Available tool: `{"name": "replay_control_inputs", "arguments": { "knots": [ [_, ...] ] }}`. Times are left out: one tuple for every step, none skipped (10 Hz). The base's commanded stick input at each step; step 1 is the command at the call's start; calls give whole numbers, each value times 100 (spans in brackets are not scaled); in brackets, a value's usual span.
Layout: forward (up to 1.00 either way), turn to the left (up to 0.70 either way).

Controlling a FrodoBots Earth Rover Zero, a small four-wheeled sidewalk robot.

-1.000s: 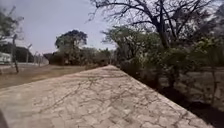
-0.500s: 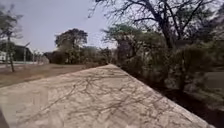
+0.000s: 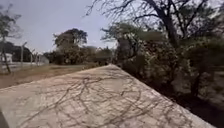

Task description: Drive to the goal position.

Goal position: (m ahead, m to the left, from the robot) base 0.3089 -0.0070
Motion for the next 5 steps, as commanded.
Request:
{"name": "replay_control_inputs", "arguments": {
  "knots": [
    [70, 0],
    [70, 0],
    [70, 0],
    [70, 0],
    [70, 0]
  ]
}}
